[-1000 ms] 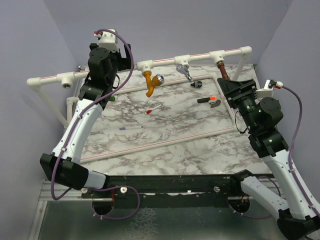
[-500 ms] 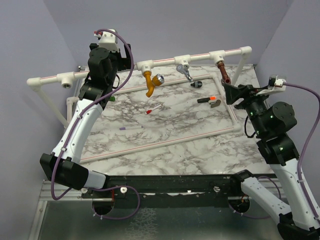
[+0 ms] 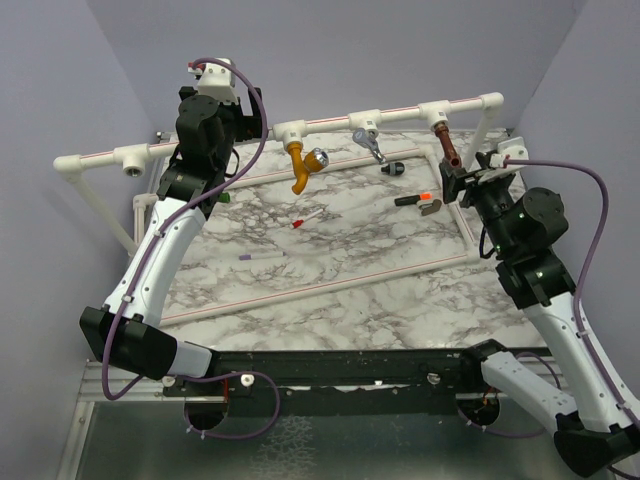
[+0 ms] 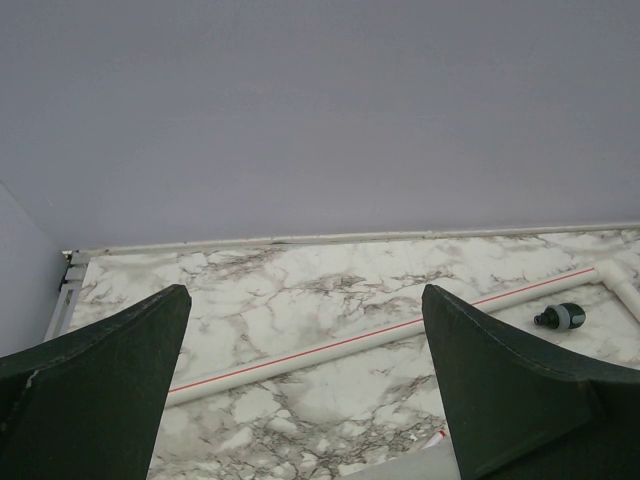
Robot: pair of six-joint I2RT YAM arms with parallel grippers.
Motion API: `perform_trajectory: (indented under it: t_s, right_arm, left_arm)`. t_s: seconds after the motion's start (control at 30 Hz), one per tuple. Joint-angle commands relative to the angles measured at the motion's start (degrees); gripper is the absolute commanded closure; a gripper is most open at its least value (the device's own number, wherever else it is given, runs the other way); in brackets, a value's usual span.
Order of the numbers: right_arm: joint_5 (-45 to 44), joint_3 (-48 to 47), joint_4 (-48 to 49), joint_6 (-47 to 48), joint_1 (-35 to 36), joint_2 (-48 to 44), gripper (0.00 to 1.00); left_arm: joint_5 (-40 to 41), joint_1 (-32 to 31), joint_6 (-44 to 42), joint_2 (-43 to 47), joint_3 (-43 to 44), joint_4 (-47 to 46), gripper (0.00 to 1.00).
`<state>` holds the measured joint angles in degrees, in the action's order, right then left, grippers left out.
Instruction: Install the water faucets
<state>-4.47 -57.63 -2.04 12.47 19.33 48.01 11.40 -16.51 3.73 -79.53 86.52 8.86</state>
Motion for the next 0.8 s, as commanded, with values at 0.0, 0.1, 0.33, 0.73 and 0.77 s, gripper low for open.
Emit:
perform_trajectory:
  t_s: [0.0, 0.1, 0.33, 0.73, 0.77]
  right_arm:
    - [1.4, 1.5, 7.1, 6.2, 0.2, 1.5, 0.29]
    - [0.5, 3.0, 9.7, 7.3, 0.2, 2.3, 0.3]
    - [-1.2, 3.5, 13.0, 9.7, 0.2, 5.3, 0.34]
    - [-3.9, 2.5, 14.1, 9.4, 0.2, 9.9, 0.46]
    - [-4.1, 2.6, 14.1, 9.3, 0.2, 10.0, 0.47]
  left_arm:
    - [0.4, 0.3, 1.1, -1.4, -2.1, 6.3, 0.01]
    - [0.2, 0.3, 1.2, -1.5, -2.2, 6.3, 0.01]
    - [0.1, 0.3, 1.2, -1.8, -2.2, 6.3, 0.01]
    - [0.5, 0.3, 1.0, -1.6, -2.3, 6.2, 0.01]
    - [0.5, 0.3, 1.1, -1.6, -2.3, 6.3, 0.01]
